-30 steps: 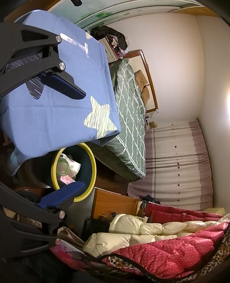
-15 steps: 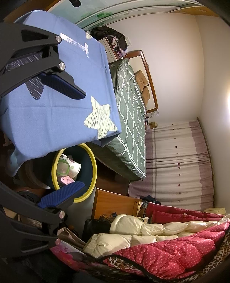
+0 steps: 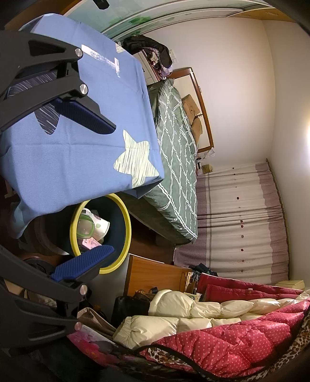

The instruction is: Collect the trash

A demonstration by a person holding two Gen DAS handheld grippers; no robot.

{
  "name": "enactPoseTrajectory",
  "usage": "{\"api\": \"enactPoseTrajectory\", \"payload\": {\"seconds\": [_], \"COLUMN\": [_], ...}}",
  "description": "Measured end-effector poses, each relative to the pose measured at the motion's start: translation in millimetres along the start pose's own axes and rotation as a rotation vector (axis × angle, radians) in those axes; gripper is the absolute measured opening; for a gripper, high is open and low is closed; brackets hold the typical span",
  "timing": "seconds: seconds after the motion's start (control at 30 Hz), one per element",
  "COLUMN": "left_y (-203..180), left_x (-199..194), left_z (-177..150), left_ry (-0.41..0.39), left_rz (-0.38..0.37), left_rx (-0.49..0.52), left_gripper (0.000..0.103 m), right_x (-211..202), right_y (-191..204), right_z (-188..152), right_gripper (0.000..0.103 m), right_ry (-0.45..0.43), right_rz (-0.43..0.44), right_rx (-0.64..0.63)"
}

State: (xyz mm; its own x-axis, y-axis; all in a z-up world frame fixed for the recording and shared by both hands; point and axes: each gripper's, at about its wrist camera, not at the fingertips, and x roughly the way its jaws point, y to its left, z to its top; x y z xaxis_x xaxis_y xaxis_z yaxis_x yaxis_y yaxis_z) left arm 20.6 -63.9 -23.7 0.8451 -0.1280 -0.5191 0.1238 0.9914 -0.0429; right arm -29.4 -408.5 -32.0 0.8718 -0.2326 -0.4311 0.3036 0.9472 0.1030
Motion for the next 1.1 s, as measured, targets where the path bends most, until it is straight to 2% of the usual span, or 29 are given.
{"api": "enactPoseTrajectory", "payload": {"seconds": [0.6, 0.7, 0.8, 0.97, 1.1], "left_y": [-0.4, -3.0, -0.9, 8.4, 15.6], "left_x": [5.8, 6.6, 12.3, 67.1, 131.3], "left_z": [-2.9, -3.1, 0.1, 15.6, 25.9], "left_ry": [0.008, -0.009, -0.001, 0.115, 0.167], "left_rz": [-0.018, 0.008, -0.022, -0.068, -0.008], "left_rx": [0.004, 0.017, 0.001, -0.04, -0.029], "left_gripper": [0.098, 0.098, 0.098, 0.098, 0.098], "right_x": [5.4, 8.8, 15.0, 44.7, 99.4], "right_y": [1.1, 2.3, 4.6, 18.9, 52.5], "right_z": [-3.3, -4.8, -4.3, 5.4, 15.9], "right_gripper": [0.089, 0.089, 0.09, 0.095, 0.095], "right_ry": [0.011, 0.019, 0.03, 0.074, 0.151], "right_rz": [0.005, 0.01, 0.028, 0.097, 0.146], "right_rx": [0.004, 0.005, 0.001, -0.027, -0.098]}}
